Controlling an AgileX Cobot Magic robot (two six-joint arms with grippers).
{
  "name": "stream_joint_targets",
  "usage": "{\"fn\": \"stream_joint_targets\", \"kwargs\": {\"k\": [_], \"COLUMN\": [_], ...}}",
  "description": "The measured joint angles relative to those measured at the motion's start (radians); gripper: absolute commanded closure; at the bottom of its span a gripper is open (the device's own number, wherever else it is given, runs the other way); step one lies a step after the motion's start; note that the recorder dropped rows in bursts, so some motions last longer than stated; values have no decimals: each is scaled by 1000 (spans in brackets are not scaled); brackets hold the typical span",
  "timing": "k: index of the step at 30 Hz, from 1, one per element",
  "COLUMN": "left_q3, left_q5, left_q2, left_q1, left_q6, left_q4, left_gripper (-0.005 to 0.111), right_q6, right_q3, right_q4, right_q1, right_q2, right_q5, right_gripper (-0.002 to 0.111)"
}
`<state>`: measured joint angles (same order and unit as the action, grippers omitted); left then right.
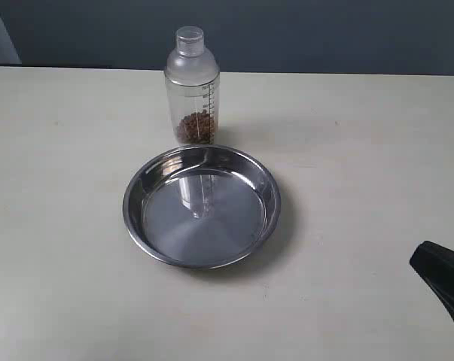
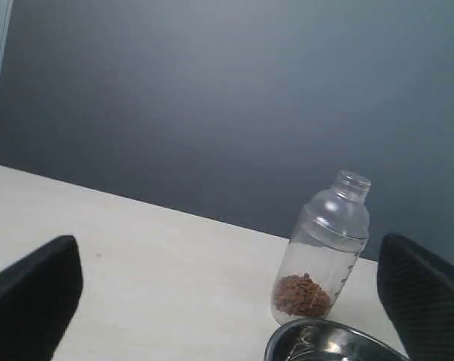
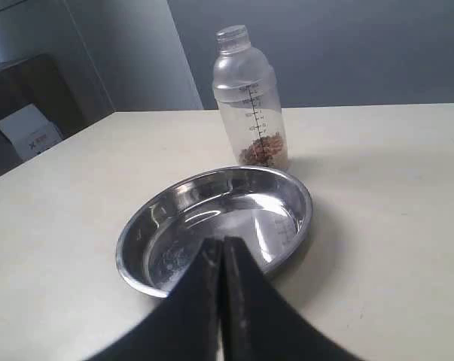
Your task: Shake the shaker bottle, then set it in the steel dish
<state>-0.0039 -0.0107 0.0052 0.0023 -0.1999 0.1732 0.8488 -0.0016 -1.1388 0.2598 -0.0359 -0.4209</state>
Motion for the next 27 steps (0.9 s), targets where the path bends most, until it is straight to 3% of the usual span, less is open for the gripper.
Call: {"fn": "stream_joint_targets", "kwargs": {"k": [9, 13, 21, 24, 27], "left_q3": [-184, -261, -301, -315, -330], "left_q5": [-9, 19, 378, 501, 542], "left_q2": [34, 194, 611, 800, 956], "left_q1": [0, -69, -248, -262, -262], "left_q6": [0, 1, 1, -3, -33], "left_q4": [-125, -190, -384, -404, -388], "left_gripper": [2, 2, 2, 1, 1], "right_q6": [0, 0, 0, 0, 0], "right_q3": [0, 0, 0, 0, 0], "right_q4": [0, 0, 0, 0, 0], "right_q1": [0, 0, 0, 0, 0], "right_q2": [0, 0, 0, 0, 0], "right_q5": [0, 0, 0, 0, 0], "right_gripper": [109, 109, 109, 109, 109]}}
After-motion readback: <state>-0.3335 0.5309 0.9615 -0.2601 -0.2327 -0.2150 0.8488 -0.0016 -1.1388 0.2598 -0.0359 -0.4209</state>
